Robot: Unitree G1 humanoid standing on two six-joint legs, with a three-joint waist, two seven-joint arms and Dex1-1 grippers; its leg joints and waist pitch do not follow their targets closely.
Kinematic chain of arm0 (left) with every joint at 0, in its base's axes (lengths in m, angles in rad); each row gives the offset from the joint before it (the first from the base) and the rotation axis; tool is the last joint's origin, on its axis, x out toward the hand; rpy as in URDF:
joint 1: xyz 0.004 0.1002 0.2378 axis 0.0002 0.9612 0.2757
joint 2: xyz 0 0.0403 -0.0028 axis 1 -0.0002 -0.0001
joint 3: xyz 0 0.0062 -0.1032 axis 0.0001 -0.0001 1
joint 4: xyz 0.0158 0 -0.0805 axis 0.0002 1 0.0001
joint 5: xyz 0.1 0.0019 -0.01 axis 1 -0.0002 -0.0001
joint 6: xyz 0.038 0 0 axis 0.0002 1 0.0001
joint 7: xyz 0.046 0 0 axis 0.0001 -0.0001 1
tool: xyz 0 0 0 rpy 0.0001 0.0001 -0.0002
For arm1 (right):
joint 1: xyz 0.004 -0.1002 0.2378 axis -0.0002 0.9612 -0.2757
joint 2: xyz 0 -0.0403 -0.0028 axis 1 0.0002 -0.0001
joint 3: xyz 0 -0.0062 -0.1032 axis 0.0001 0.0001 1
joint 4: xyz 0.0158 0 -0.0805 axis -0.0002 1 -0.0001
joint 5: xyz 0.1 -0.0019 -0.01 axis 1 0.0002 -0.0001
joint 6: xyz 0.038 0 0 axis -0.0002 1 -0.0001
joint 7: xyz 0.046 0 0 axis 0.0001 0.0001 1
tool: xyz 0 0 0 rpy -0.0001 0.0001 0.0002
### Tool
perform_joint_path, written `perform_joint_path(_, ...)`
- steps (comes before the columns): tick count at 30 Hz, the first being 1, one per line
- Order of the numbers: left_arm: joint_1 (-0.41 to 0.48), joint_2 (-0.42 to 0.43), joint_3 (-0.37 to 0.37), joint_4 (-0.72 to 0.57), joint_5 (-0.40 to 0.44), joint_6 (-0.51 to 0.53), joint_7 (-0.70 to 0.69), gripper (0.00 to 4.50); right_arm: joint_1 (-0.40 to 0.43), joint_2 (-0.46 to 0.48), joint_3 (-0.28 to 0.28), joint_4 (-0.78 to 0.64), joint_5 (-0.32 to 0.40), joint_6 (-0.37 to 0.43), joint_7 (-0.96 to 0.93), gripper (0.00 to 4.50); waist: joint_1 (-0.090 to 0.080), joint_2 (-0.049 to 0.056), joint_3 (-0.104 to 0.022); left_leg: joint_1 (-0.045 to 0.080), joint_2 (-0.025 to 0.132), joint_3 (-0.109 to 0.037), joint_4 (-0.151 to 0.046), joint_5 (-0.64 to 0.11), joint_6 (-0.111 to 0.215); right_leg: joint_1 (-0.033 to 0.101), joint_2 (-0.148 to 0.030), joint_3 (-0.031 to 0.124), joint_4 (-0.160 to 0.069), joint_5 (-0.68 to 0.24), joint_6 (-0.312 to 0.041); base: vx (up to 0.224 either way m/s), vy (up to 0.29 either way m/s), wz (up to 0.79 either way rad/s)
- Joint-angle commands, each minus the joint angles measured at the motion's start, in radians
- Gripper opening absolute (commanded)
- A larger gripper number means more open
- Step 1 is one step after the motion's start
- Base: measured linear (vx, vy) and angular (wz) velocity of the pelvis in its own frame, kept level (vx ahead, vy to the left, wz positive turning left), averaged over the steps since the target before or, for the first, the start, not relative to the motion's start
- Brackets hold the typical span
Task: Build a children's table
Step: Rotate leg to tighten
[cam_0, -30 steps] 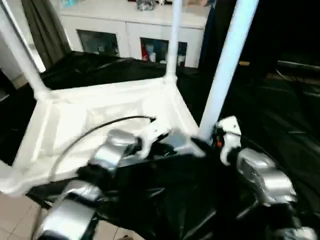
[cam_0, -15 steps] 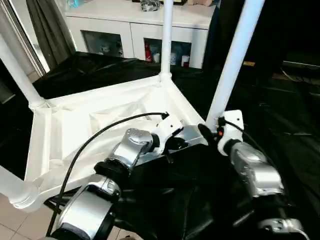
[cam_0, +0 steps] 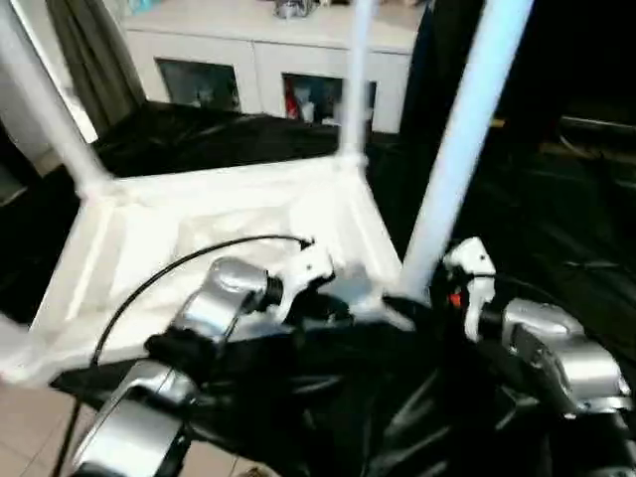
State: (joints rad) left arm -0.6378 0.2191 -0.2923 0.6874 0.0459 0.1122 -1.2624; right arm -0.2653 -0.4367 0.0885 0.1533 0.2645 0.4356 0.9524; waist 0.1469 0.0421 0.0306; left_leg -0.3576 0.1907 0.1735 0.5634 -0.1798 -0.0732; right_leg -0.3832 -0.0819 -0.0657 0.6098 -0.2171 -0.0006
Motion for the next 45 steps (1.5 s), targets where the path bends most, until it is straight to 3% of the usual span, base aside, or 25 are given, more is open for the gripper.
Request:
perform_joint_path(1,0.02,-0.025,-0.019,-0.022,-0.068,-0.01,-0.051,0.0,0.007,0.001,0.079,-0.073,0.048,0.017,0.105,3.75,0.0,-0.029,-0.042,-0.001,0.045,-0.007,-0.056,-0.154,0.089,0.043,-0.071,0.046,-0.078,-0.149,-0.198,0.0,0.0,0.0)
perform_joint_path(2,0.03,-0.005,-0.019,-0.037,-0.072,-0.002,-0.075,0.0,0.013,-0.024,0.092,-0.08,0.045,0.016,0.141,3.75,0.002,-0.034,-0.043,-0.002,0.044,-0.008,-0.056,-0.155,0.085,0.044,-0.072,0.045,-0.078,-0.161,-0.193,0.0,0.0,0.0)
perform_joint_path(4,0.042,0.016,-0.017,-0.058,-0.077,0.011,-0.099,0.0,0.017,-0.05,0.106,-0.083,0.038,0.013,0.177,3.75,0.001,-0.031,-0.042,-0.003,0.045,-0.008,-0.057,-0.16,0.083,0.042,-0.074,0.046,-0.079,-0.17,-0.188,0.0,0.0,0.0)
perform_joint_path(5,0.056,0.03,-0.012,-0.083,-0.08,0.024,-0.115,0.0,0.018,-0.065,0.116,-0.084,0.028,0.014,0.198,3.75,0.0,-0.038,-0.041,-0.004,0.044,-0.008,-0.058,-0.157,0.08,0.043,-0.074,0.046,-0.078,-0.174,-0.188,0.0,0.0,0.0)
perform_joint_path(8,0.077,0.046,-0.007,-0.114,-0.082,0.038,-0.13,0.0,0.011,-0.074,0.129,-0.079,0.017,0.016,0.215,3.75,0.001,-0.034,-0.04,-0.003,0.044,-0.008,-0.058,-0.158,0.078,0.041,-0.073,0.046,-0.08,-0.187,-0.187,0.0,0.0,0.0)
perform_joint_path(9,0.078,0.047,-0.007,-0.116,-0.082,0.039,-0.13,0.0,0.011,-0.075,0.13,-0.079,0.017,0.016,0.215,3.5,0.001,-0.034,-0.04,-0.003,0.043,-0.008,-0.059,-0.159,0.075,0.04,-0.073,0.046,-0.08,-0.194,-0.185,0.0,0.0,0.0)
perform_joint_path(20,0.072,0.041,-0.001,-0.126,-0.069,0.043,-0.088,0.0,0.006,-0.038,0.14,-0.066,0.01,0.019,0.176,2.68,0.0,-0.034,-0.043,-0.003,0.04,-0.007,-0.054,-0.127,0.078,0.043,-0.071,0.045,-0.075,-0.143,-0.193,0.0,0.0,0.0)
perform_joint_path(21,0.066,0.032,0.007,-0.113,-0.064,0.043,-0.058,0.0,0.006,-0.025,0.133,-0.056,0.003,0.023,0.144,2.62,-0.001,-0.027,-0.043,-0.002,0.04,-0.008,-0.054,-0.133,0.074,0.042,-0.071,0.045,-0.075,-0.154,-0.191,0.0,0.0,0.0)
perform_joint_path(28,-0.01,-0.049,0.05,0.018,0.003,0.019,0.226,0.0,-0.009,0.123,0.053,0.066,-0.081,0.029,-0.188,2.45,-0.01,-0.03,-0.036,0.007,0.037,-0.012,-0.067,-0.223,0.016,0.034,-0.072,0.048,-0.096,-0.328,-0.142,0.0,0.0,0.0)
perform_joint_path(31,-0.035,-0.08,0.057,0.048,0.017,0.035,0.308,0.0,-0.022,0.177,0.041,0.104,-0.112,0.022,-0.304,2.43,-0.014,-0.03,-0.035,0.01,0.038,-0.012,-0.071,-0.25,0.005,0.031,-0.071,0.05,-0.098,-0.323,-0.138,0.0,0.0,0.0)
perform_joint_path(35,-0.087,-0.167,0.056,0.113,0.048,0.054,0.478,0.0,-0.078,0.309,-0.022,0.214,-0.155,0.019,-0.588,2.43,-0.019,-0.026,-0.038,0.012,0.035,-0.014,-0.072,-0.251,-0.018,0.03,-0.072,0.051,-0.097,-0.315,-0.139,0.0,0.0,0.0)
perform_joint_path(37,-0.096,-0.191,0.053,0.134,0.053,0.04,0.489,0.0,-0.09,0.348,-0.035,0.229,-0.159,0.013,-0.614,2.43,-0.019,-0.026,-0.039,0.011,0.033,-0.014,-0.071,-0.252,-0.014,0.032,-0.072,0.051,-0.098,-0.309,-0.135,0.0,0.0,0.0)
perform_joint_path(41,-0.101,-0.227,0.04,0.137,0.055,0.037,0.492,0.0,-0.092,0.379,-0.01,0.215,-0.157,-0.022,-0.586,2.43,-0.013,-0.025,-0.042,0.006,0.034,-0.014,-0.069,-0.221,0.006,0.039,-0.071,0.051,-0.091,-0.213,-0.139,0.0,0.0,0.0)
perform_joint_path(43,-0.099,-0.228,0.034,0.133,0.055,0.034,0.477,0.0,-0.091,0.382,-0.006,0.21,-0.146,-0.039,-0.564,2.43,-0.013,-0.029,-0.041,0.005,0.033,-0.013,-0.069,-0.219,0.013,0.04,-0.071,0.051,-0.091,-0.213,-0.139,0.0,0.0,0.0)
perform_joint_path(44,-0.101,-0.227,0.034,0.136,0.055,0.032,0.475,0.0,-0.093,0.385,-0.006,0.211,-0.139,-0.042,-0.557,2.79,-0.012,-0.028,-0.04,0.005,0.033,-0.013,-0.069,-0.222,0.015,0.039,-0.072,0.051,-0.093,-0.227,-0.138,0.0,0.0,0.0)
perform_joint_path(45,-0.103,-0.22,0.034,0.141,0.053,0.02,0.462,0.0,-0.096,0.387,-0.009,0.212,-0.124,-0.047,-0.539,2.79,-0.011,-0.028,-0.039,0.005,0.033,-0.014,-0.071,-0.23,0.017,0.039,-0.072,0.05,-0.095,-0.252,-0.135,0.0,0.0,0.0)
